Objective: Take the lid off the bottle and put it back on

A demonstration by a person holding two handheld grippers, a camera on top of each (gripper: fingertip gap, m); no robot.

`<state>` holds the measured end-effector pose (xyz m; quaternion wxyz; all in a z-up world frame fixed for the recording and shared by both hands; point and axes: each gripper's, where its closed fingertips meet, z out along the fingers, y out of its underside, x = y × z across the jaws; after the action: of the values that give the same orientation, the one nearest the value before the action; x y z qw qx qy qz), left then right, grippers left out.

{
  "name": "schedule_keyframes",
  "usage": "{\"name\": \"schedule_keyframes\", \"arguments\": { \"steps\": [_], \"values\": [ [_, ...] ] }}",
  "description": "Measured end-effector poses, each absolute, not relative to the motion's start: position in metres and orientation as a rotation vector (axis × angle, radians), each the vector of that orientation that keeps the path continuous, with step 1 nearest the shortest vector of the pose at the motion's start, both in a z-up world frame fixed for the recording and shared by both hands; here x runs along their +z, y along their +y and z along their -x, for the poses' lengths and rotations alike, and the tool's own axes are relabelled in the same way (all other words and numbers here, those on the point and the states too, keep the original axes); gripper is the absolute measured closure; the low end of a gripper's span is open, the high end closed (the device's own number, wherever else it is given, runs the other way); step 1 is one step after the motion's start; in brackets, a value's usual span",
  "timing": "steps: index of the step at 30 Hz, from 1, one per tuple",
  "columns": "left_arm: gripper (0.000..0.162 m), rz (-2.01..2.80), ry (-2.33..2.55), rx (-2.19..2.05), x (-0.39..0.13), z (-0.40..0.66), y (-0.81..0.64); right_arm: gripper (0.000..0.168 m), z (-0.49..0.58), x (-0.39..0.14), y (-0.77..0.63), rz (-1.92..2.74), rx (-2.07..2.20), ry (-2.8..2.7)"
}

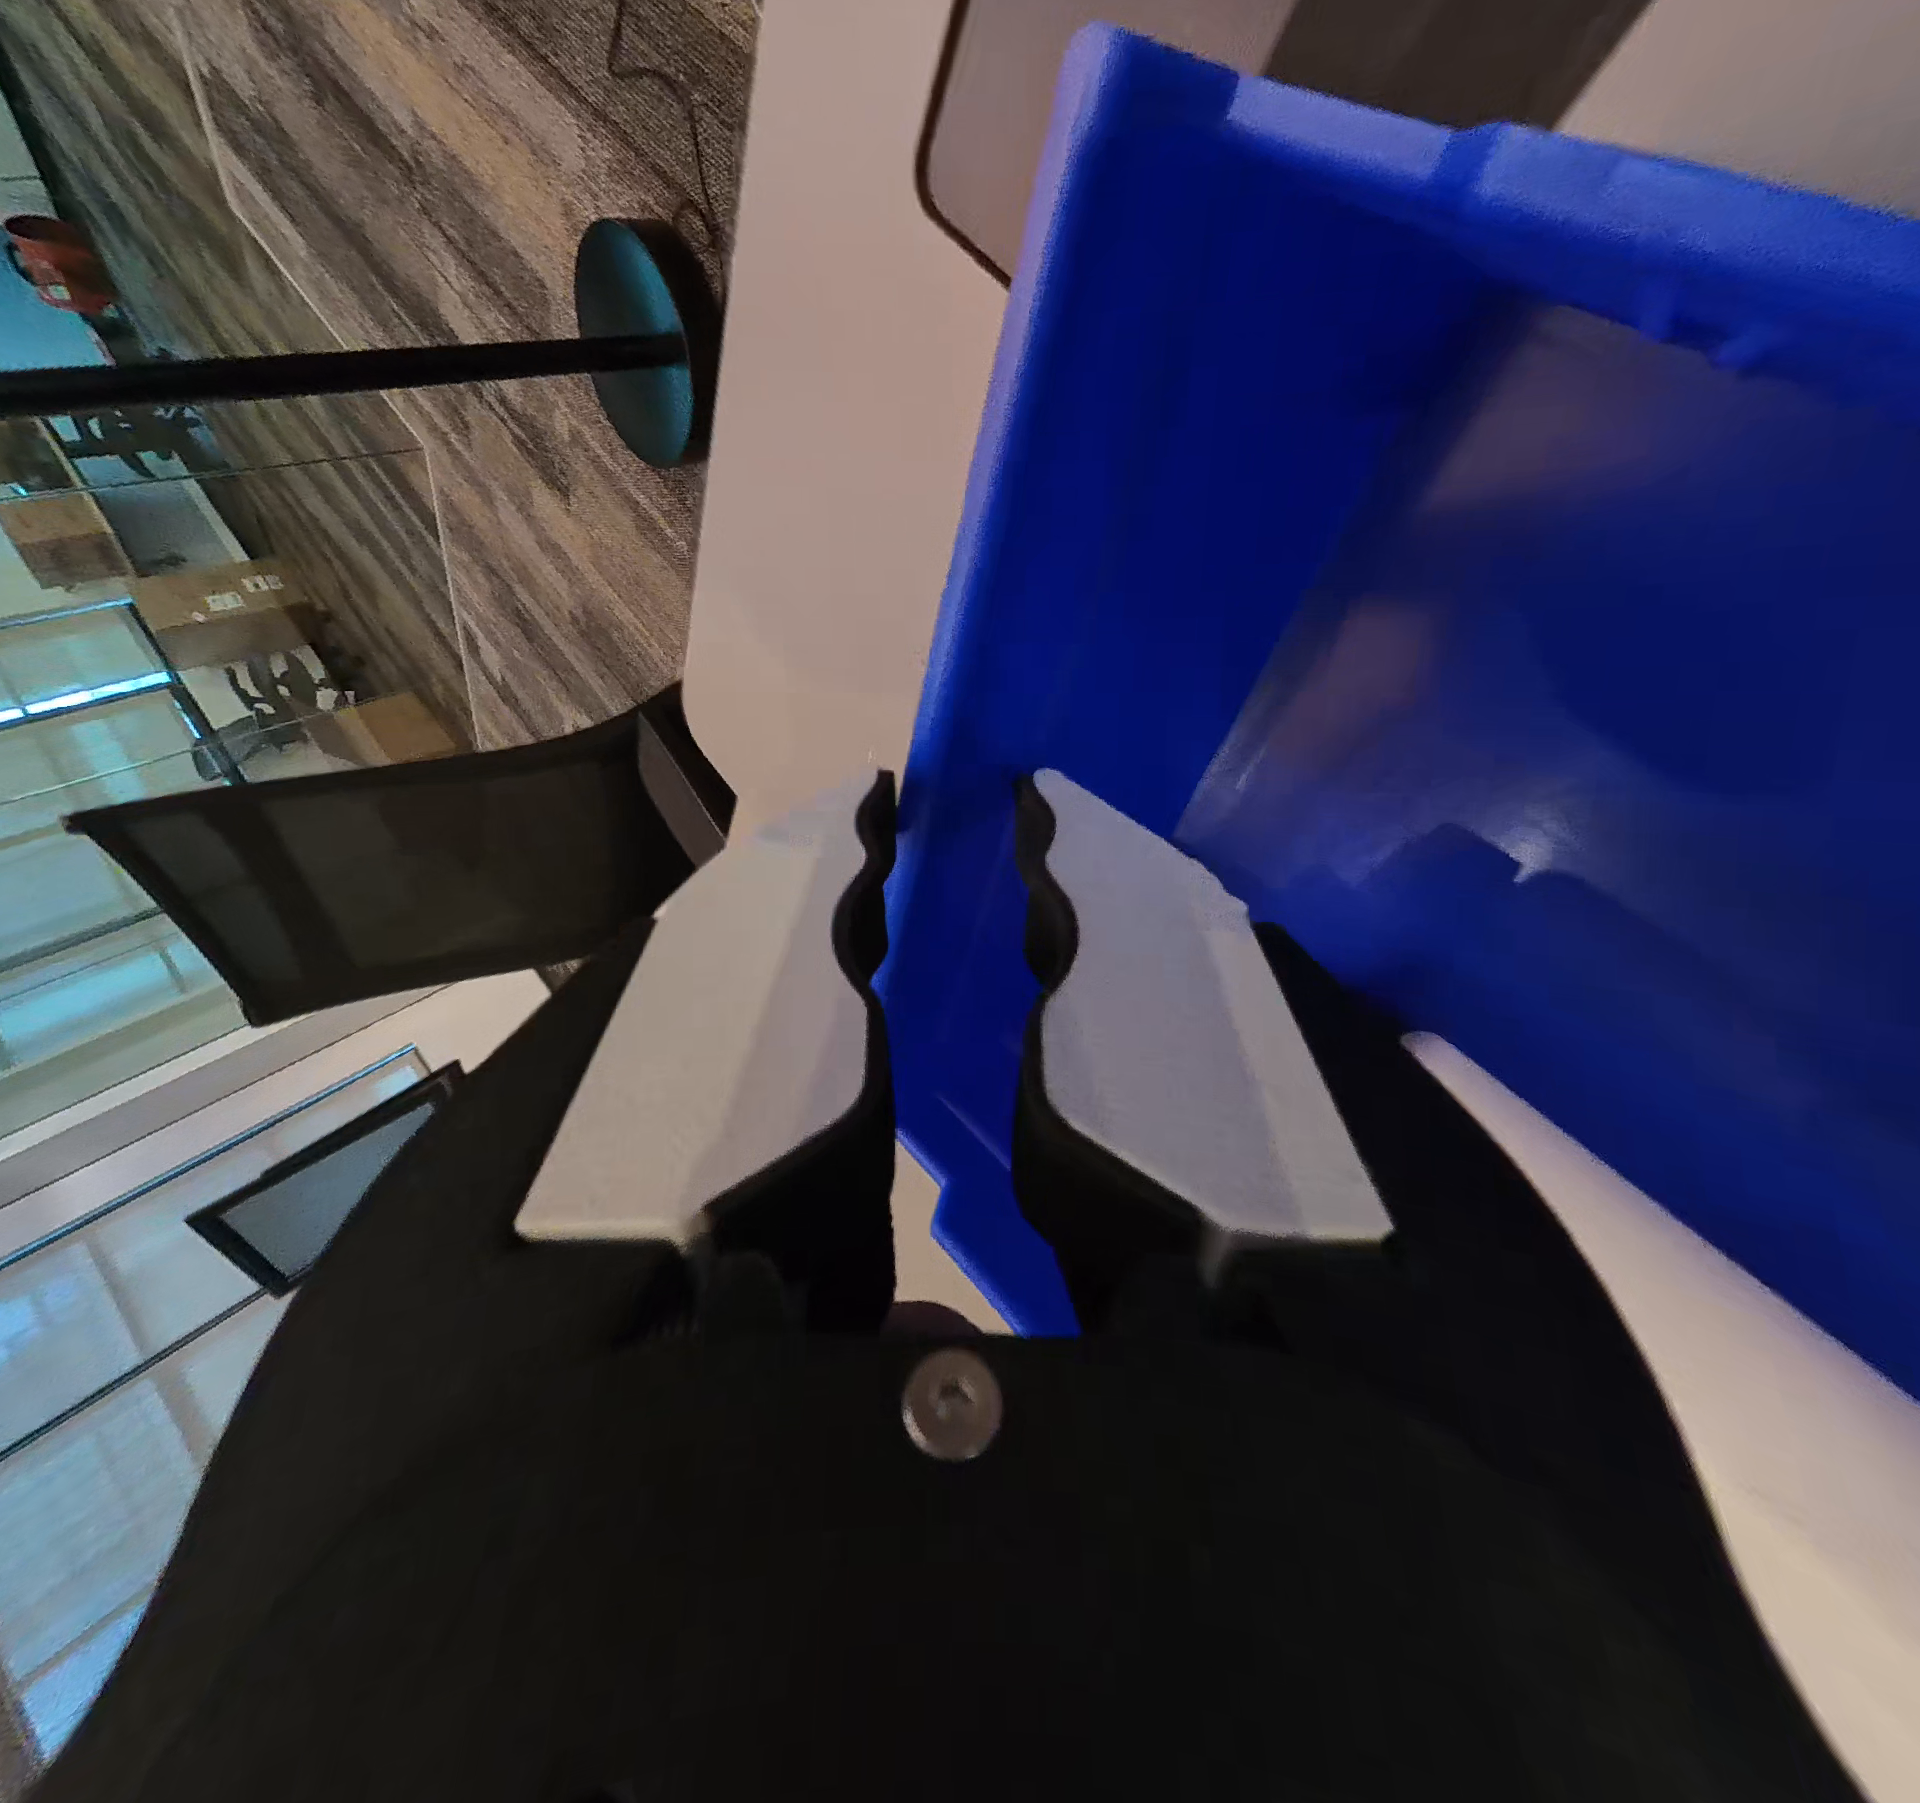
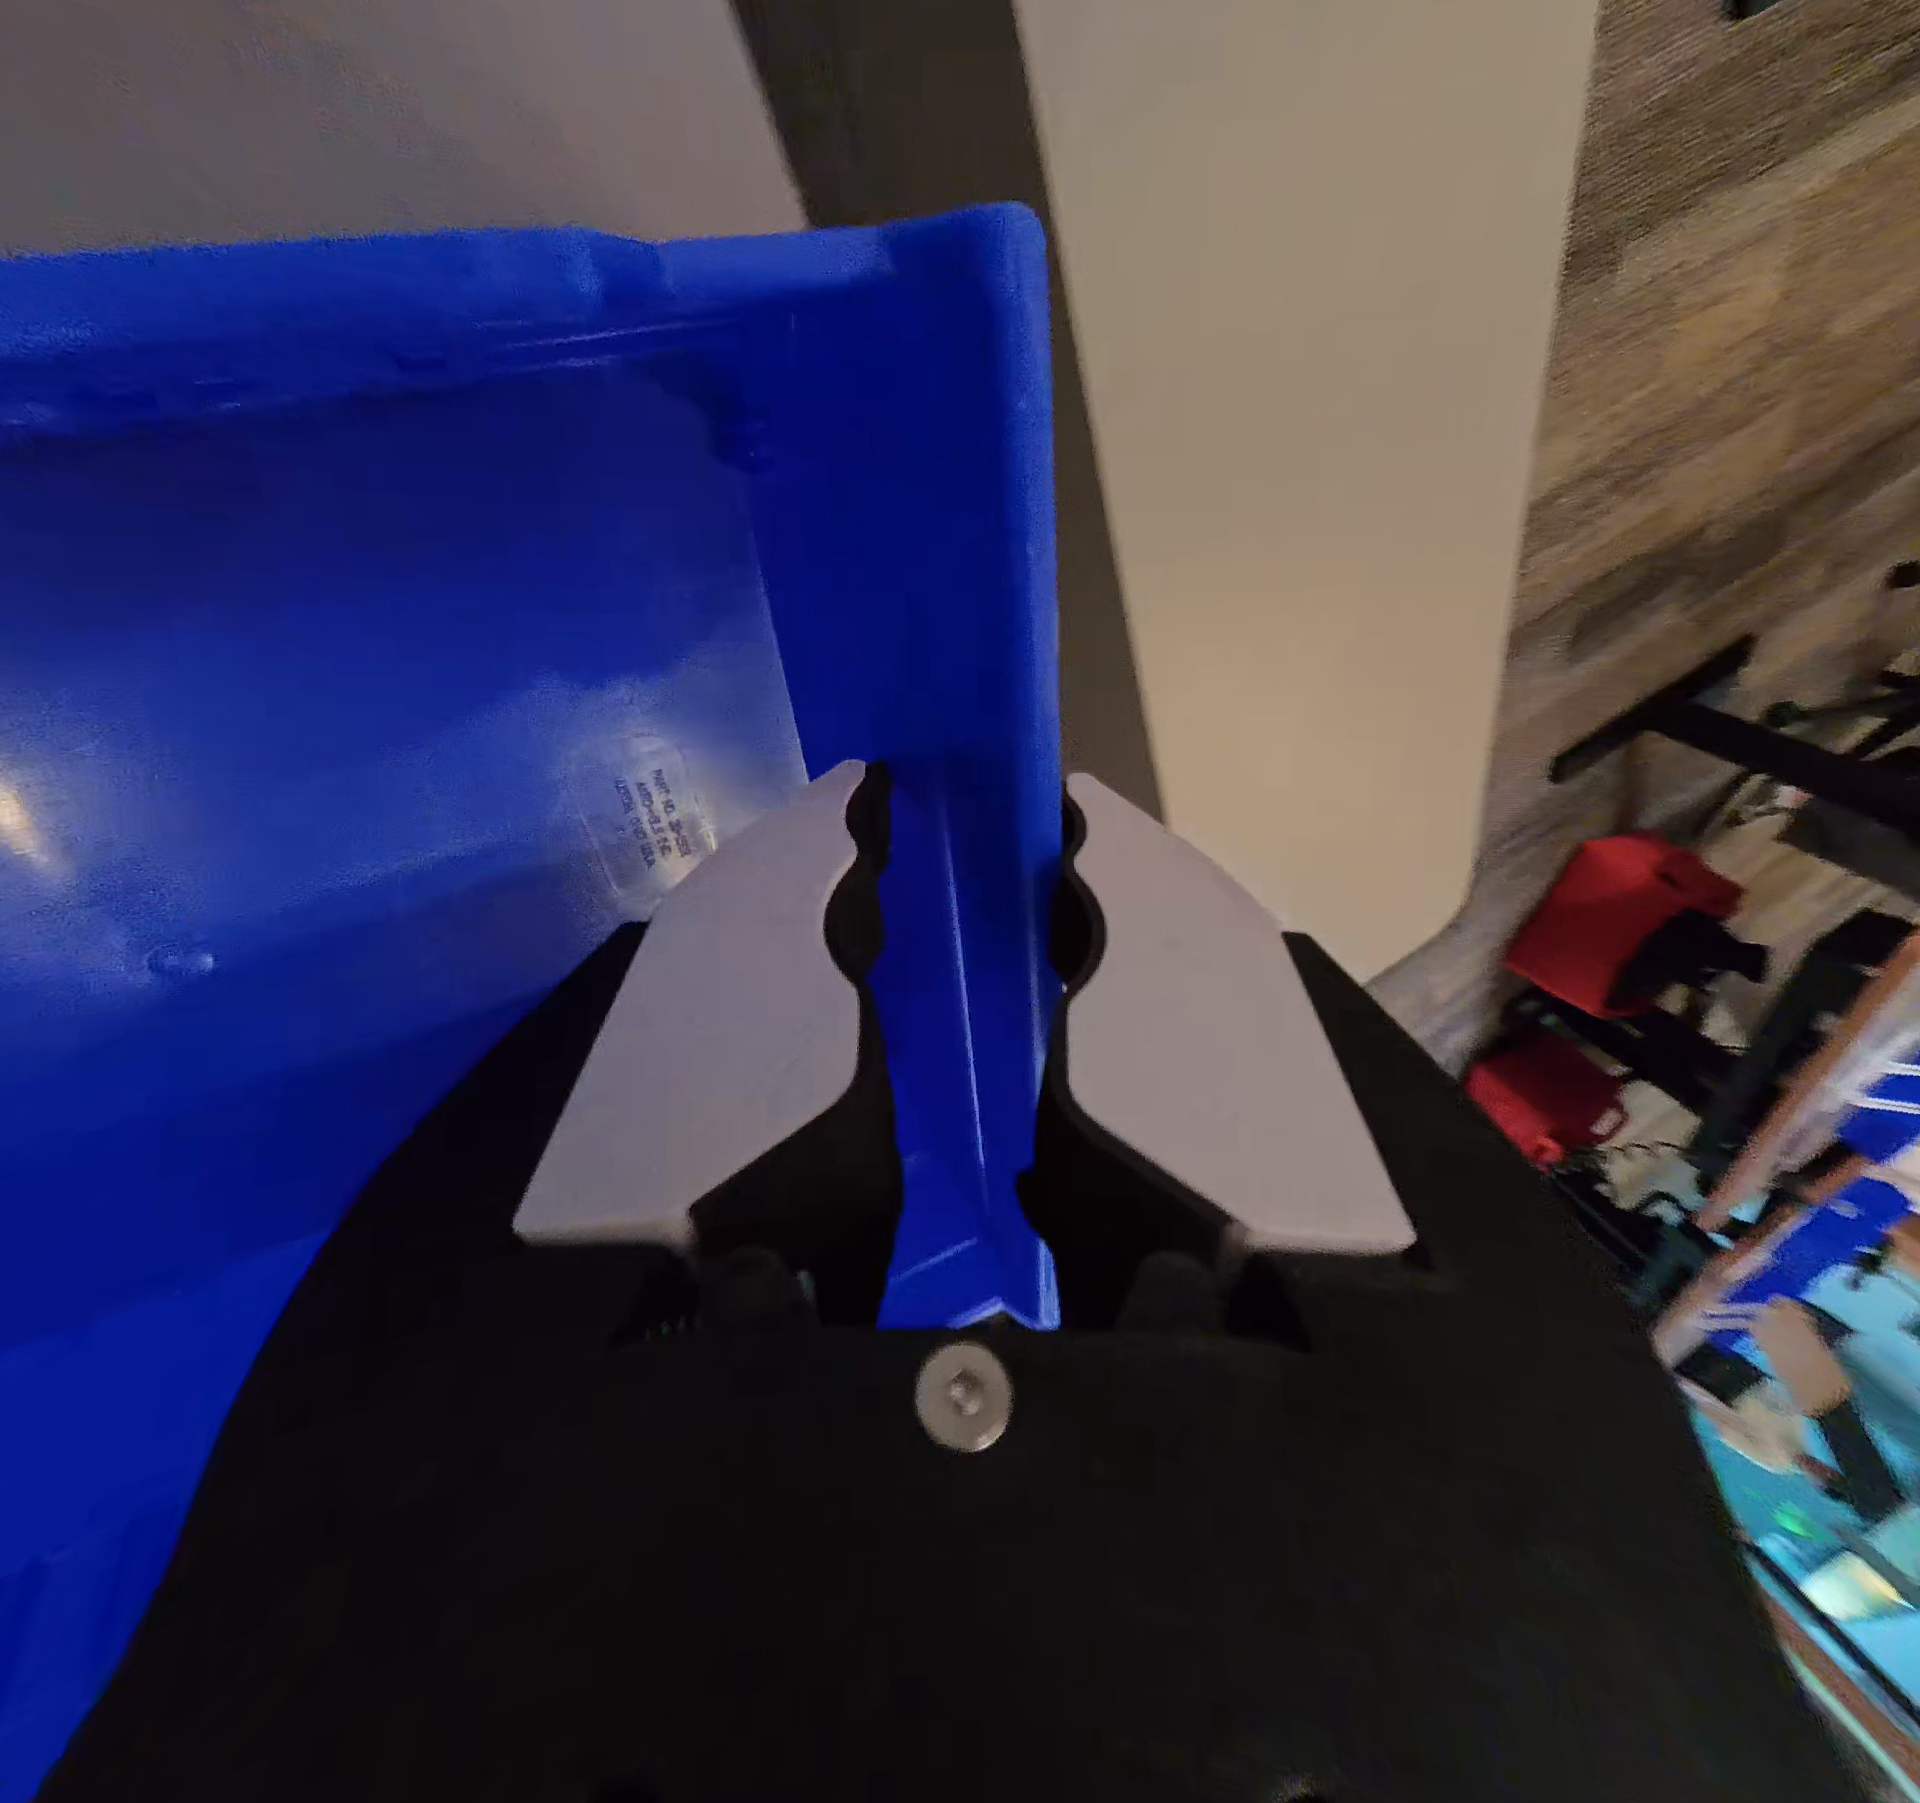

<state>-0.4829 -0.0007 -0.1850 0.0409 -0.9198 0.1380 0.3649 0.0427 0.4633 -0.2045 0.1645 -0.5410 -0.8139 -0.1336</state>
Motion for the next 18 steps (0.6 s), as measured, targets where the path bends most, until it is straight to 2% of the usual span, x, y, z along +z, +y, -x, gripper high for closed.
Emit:
{"name": "schedule_keyframes", "arguments": {
  "steps": [8,18],
  "values": [
    [0.14,2.742,0.422,1.16,-0.185,0.501,0.023,0.133,0.005,-0.205,0.495,1.383,-0.498,-2.32],
    [0.139,2.708,0.41,1.172,-0.185,0.516,0.035,0.132,0.022,-0.206,0.509,1.418,-0.504,-2.276]
  ]
}}
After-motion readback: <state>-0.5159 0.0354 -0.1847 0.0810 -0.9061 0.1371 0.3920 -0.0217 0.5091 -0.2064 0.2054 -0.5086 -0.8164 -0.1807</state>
